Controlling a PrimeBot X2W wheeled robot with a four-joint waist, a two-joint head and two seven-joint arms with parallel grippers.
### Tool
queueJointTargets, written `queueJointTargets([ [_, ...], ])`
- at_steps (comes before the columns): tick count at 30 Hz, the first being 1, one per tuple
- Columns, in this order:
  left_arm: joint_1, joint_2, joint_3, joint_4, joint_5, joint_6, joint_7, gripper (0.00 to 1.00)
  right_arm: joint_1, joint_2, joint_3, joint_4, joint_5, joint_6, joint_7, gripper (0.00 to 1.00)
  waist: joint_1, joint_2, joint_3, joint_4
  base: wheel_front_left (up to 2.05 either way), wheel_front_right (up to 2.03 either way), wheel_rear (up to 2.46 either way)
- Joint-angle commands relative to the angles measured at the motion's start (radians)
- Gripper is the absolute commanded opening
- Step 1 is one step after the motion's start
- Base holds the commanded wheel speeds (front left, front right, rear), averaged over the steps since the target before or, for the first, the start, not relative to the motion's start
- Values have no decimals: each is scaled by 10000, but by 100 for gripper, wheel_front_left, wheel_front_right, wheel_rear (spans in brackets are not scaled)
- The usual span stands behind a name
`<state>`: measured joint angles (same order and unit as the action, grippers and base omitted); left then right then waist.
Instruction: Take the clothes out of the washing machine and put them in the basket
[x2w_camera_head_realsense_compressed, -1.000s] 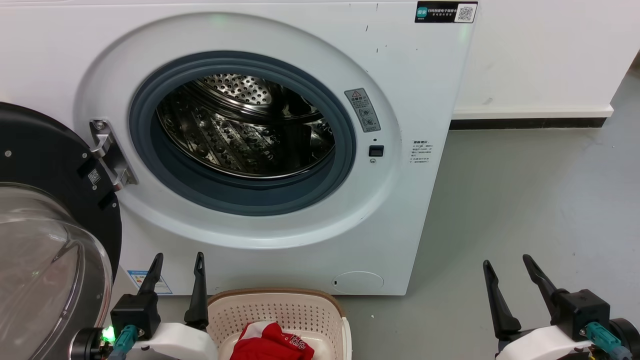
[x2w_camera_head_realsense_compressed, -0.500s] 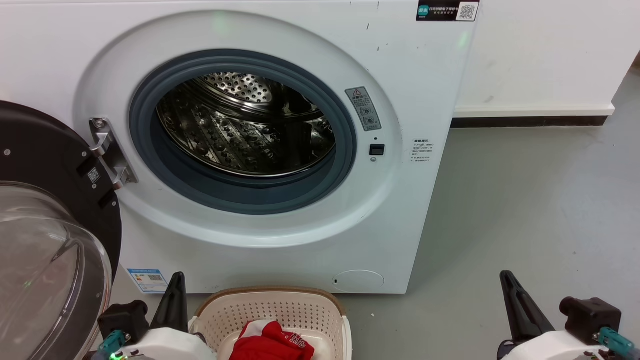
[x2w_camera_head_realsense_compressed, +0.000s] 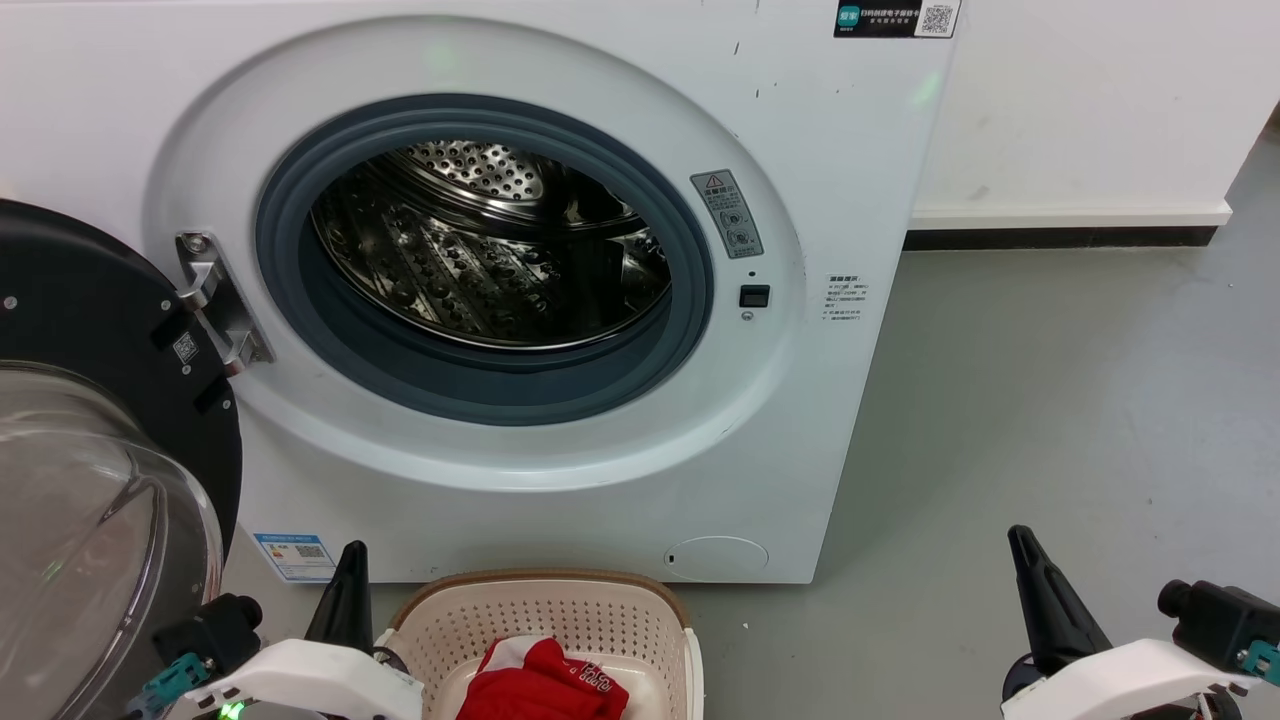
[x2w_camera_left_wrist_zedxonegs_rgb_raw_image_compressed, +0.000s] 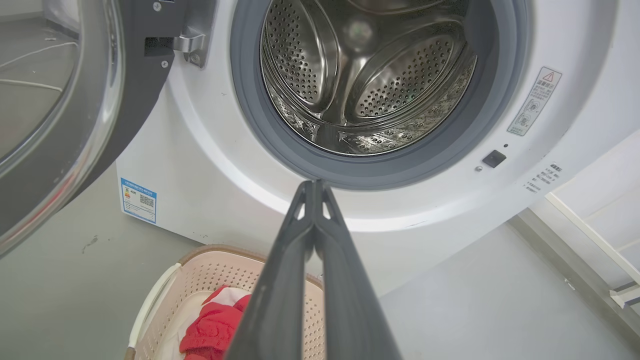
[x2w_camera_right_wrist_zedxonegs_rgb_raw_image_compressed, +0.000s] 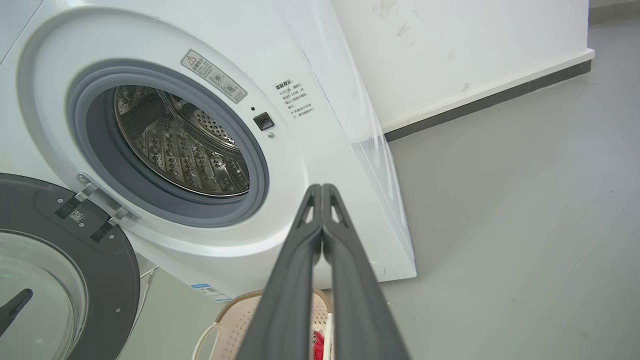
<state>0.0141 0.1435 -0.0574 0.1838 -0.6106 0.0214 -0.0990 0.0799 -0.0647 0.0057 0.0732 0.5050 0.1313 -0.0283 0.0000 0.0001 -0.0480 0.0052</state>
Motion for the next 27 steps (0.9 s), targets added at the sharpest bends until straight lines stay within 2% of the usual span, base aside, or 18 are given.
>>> queueJointTargets([
  [1,-358,-22,121,-105,-445,-87,75,0,-376,-93,-44,-34,531,-2,35,0,0,-1,10,-1,0,0,0],
  [9,-467,-128,310,-23,-1593,-261,318,0,-567,-132,-96,164,1868,-2,132,0,0,-1,50,-5,0,0,0],
  [11,-557,-201,449,35,-2391,-388,490,0,-684,-151,-141,311,2788,-3,204,0,0,-1,80,-8,0,0,0],
  [27,-742,-383,756,170,-4185,-665,883,0,-984,-180,-263,631,4848,-4,388,0,0,-1,155,-16,0,0,0],
])
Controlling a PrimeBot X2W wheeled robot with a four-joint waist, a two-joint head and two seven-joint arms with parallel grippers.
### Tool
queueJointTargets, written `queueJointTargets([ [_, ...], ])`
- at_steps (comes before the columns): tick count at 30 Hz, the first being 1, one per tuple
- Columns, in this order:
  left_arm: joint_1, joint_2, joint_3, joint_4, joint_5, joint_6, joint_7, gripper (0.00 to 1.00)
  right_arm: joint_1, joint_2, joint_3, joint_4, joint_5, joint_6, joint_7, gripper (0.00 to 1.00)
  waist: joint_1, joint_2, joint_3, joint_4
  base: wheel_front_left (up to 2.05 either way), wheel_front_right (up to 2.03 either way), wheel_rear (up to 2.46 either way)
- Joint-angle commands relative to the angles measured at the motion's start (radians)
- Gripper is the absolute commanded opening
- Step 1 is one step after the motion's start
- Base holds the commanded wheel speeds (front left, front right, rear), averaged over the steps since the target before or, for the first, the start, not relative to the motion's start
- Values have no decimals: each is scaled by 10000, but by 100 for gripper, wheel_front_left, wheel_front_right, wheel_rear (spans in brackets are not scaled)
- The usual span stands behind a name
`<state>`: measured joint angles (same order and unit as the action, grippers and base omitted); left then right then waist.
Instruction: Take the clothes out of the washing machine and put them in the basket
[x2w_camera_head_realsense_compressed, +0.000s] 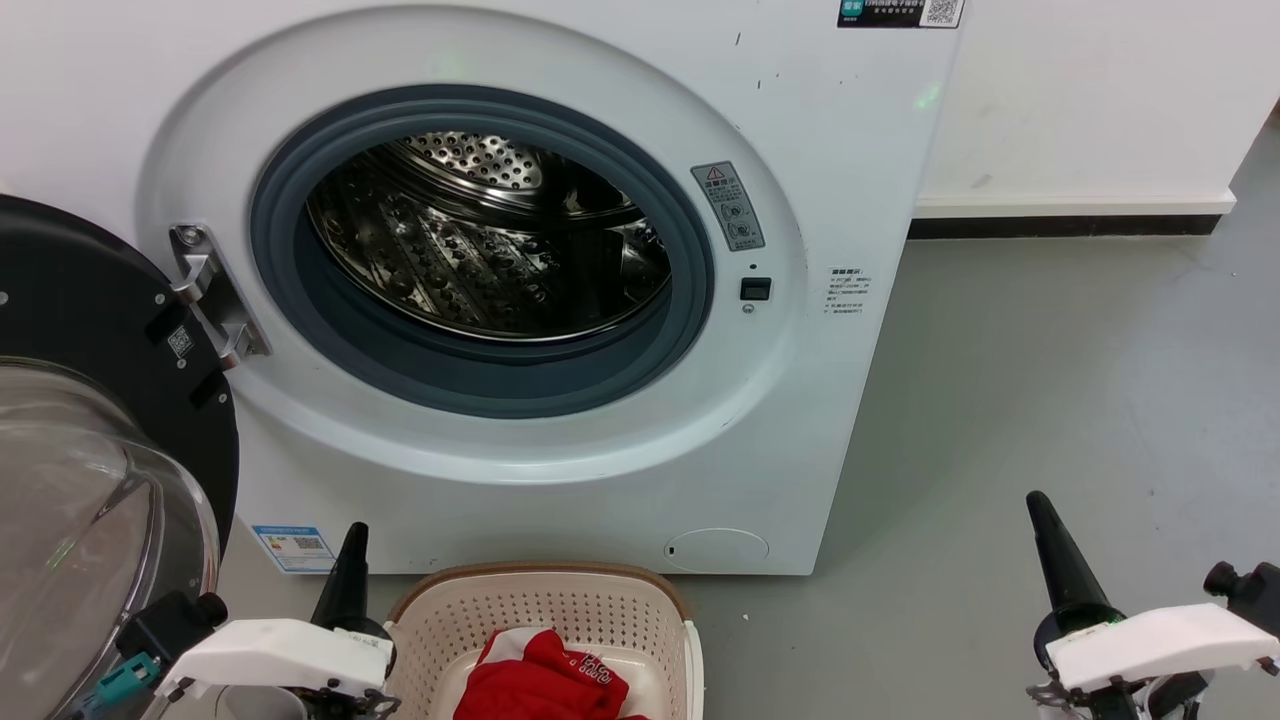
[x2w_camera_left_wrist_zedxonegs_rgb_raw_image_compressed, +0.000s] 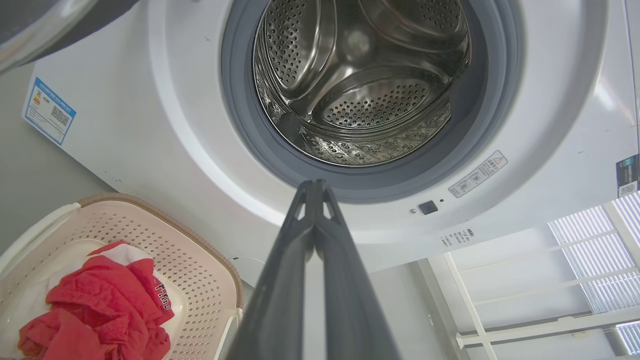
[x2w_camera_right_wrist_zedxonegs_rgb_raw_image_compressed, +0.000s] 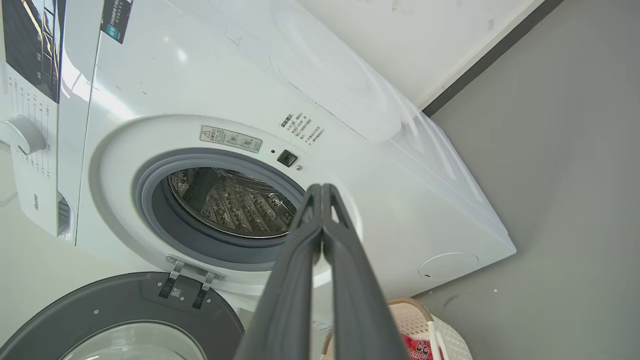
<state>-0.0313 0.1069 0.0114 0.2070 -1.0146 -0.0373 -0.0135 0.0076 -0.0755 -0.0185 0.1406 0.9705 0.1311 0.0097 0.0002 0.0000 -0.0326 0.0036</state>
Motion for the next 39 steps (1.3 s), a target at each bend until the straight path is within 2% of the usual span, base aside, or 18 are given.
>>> queueJointTargets([
  [1,-300,-27,86,-54,-252,-89,46,0,-270,-73,-31,-23,319,-2,24,0,-1,0,6,-1,0,0,0],
  [39,-662,-381,719,232,-3952,-657,860,0,-884,-45,-392,662,4470,-3,498,0,-2,0,207,-21,0,0,0],
])
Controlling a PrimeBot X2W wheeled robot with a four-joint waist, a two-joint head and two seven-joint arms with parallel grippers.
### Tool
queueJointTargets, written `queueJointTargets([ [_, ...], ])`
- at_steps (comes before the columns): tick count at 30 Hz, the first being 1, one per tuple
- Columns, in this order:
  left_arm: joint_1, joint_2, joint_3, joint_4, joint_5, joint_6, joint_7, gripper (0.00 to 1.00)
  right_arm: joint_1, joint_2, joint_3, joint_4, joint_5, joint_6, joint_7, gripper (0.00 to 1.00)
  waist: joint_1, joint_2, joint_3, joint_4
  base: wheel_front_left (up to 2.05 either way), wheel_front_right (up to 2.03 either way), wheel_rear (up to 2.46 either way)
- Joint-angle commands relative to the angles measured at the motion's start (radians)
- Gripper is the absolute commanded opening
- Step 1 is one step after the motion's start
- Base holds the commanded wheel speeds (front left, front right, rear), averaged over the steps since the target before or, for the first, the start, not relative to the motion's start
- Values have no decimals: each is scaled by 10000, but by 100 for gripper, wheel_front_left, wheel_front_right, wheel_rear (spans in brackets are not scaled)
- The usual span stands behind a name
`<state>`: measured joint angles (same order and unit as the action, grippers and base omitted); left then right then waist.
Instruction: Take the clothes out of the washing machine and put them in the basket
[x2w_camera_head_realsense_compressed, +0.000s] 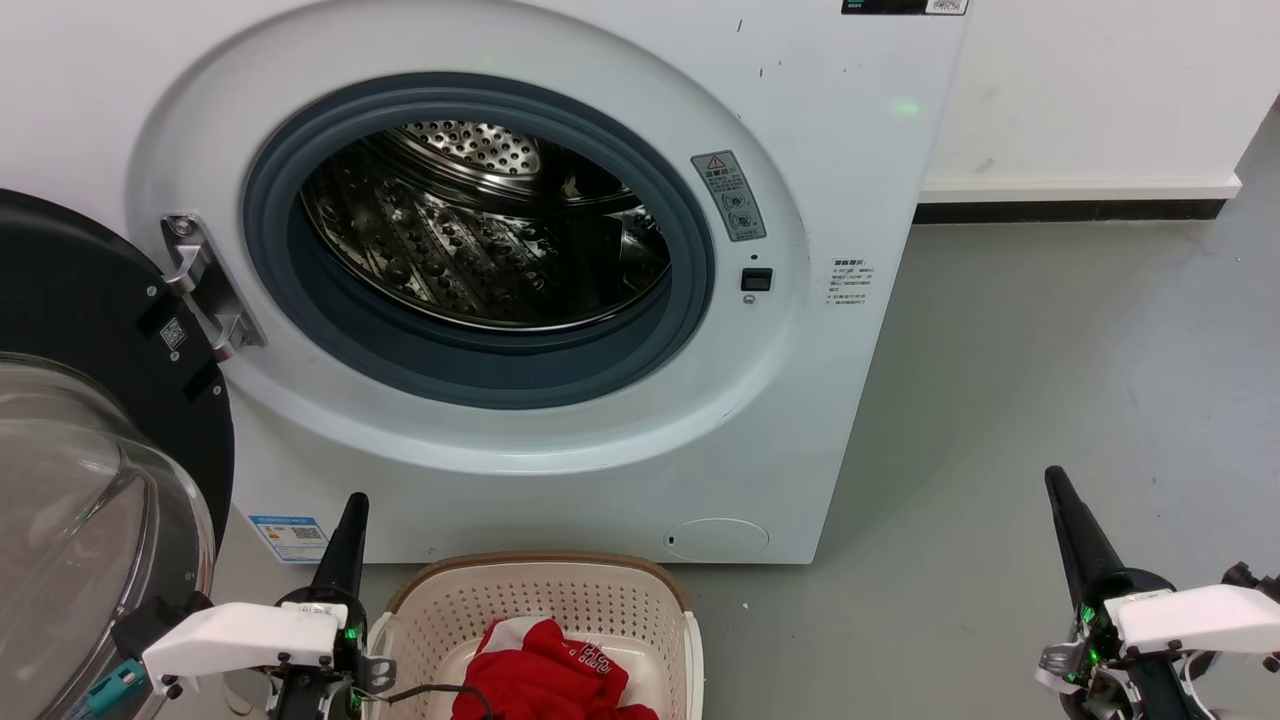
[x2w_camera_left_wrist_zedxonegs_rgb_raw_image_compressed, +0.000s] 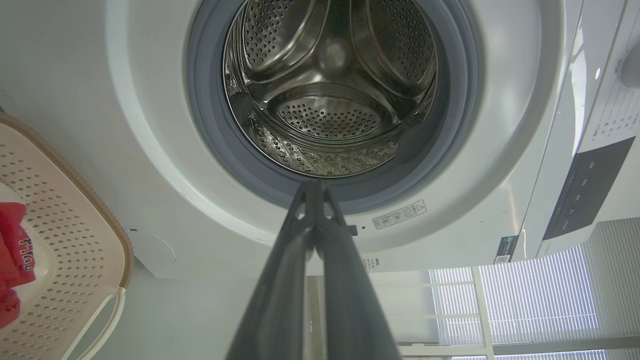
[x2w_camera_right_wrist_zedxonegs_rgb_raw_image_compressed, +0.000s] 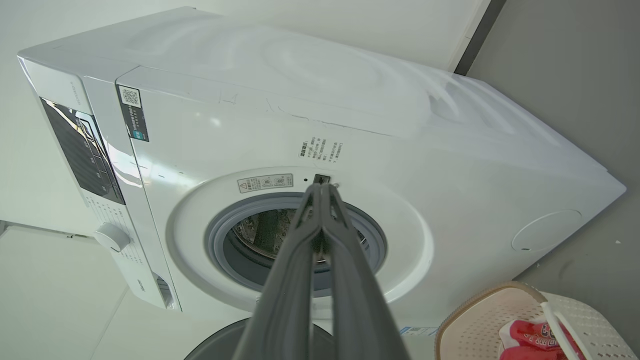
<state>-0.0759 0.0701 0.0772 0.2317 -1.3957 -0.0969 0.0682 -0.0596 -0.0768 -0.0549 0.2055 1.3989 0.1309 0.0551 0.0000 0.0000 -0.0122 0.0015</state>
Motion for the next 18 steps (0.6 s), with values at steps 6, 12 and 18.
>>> queueJointTargets([
  [6,-237,-53,135,26,-597,-131,145,0,-310,-18,-84,98,684,-2,103,0,0,0,34,-3,0,0,0],
  [12,-289,-96,202,61,-1035,-192,243,0,-349,-5,-134,176,1166,-2,167,0,0,0,64,-6,0,0,0],
  [18,-332,-138,274,97,-1451,-268,336,0,-422,9,-182,260,1633,-2,242,0,0,0,94,-9,0,0,0],
])
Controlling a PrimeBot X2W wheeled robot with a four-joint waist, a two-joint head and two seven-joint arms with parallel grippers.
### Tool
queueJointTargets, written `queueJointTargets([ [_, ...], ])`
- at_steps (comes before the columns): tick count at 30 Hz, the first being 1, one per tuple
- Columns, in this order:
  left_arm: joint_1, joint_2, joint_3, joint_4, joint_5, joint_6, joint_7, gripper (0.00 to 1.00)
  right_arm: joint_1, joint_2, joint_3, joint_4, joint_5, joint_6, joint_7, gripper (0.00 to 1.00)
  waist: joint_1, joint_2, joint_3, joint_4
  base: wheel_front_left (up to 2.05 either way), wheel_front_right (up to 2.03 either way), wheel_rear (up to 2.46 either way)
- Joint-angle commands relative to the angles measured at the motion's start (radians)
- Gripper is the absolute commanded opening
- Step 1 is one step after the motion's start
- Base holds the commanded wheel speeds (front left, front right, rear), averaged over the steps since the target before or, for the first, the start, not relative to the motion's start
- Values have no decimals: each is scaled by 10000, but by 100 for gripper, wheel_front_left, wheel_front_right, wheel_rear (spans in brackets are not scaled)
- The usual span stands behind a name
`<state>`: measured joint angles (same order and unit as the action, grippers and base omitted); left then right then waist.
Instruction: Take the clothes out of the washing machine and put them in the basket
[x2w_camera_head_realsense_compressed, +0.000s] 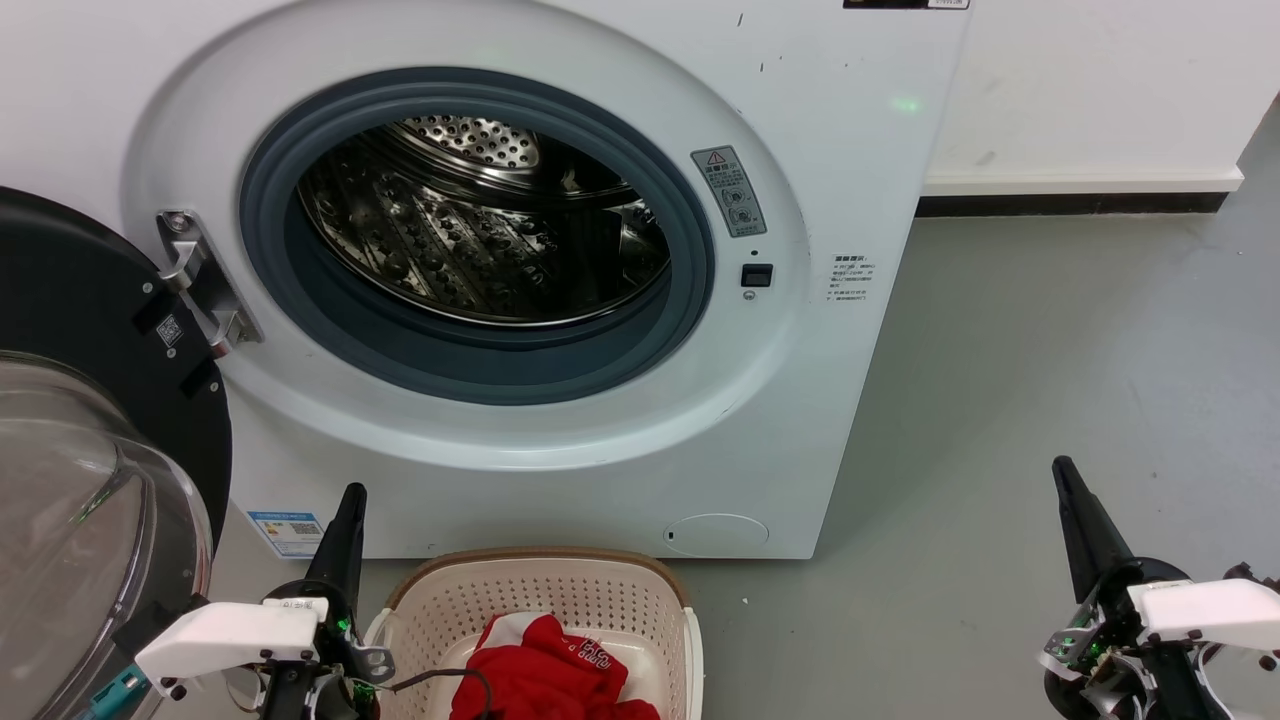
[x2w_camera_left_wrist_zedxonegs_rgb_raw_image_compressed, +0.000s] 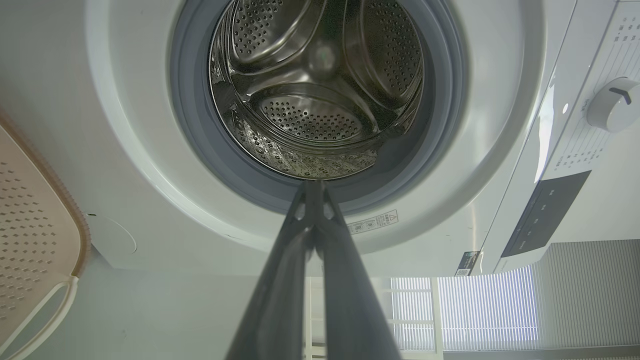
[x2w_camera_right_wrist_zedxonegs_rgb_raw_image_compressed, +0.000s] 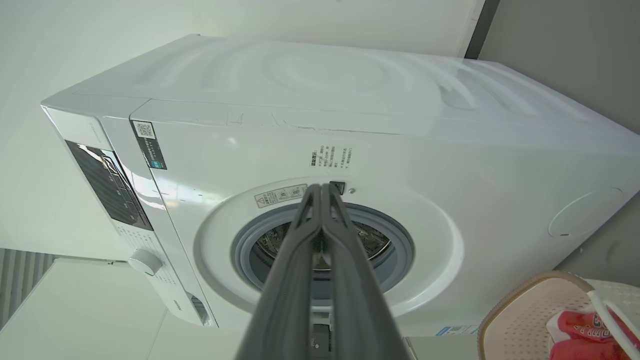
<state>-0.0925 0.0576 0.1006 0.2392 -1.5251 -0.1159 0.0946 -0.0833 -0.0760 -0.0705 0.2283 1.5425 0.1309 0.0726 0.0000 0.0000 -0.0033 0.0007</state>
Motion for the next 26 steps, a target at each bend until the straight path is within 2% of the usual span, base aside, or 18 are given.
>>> queueJointTargets([
  [1,-178,-22,53,25,-228,-87,76,0,-202,4,-35,45,267,-3,76,0,0,0,9,-1,0,0,0],
  [12,-215,-98,174,79,-923,-185,233,0,-296,30,-123,178,1029,-3,160,0,0,0,64,-7,0,0,0],
  [26,-197,-93,168,73,-881,-174,232,0,-300,66,-172,172,921,-3,217,0,0,0,64,-7,0,0,0],
])
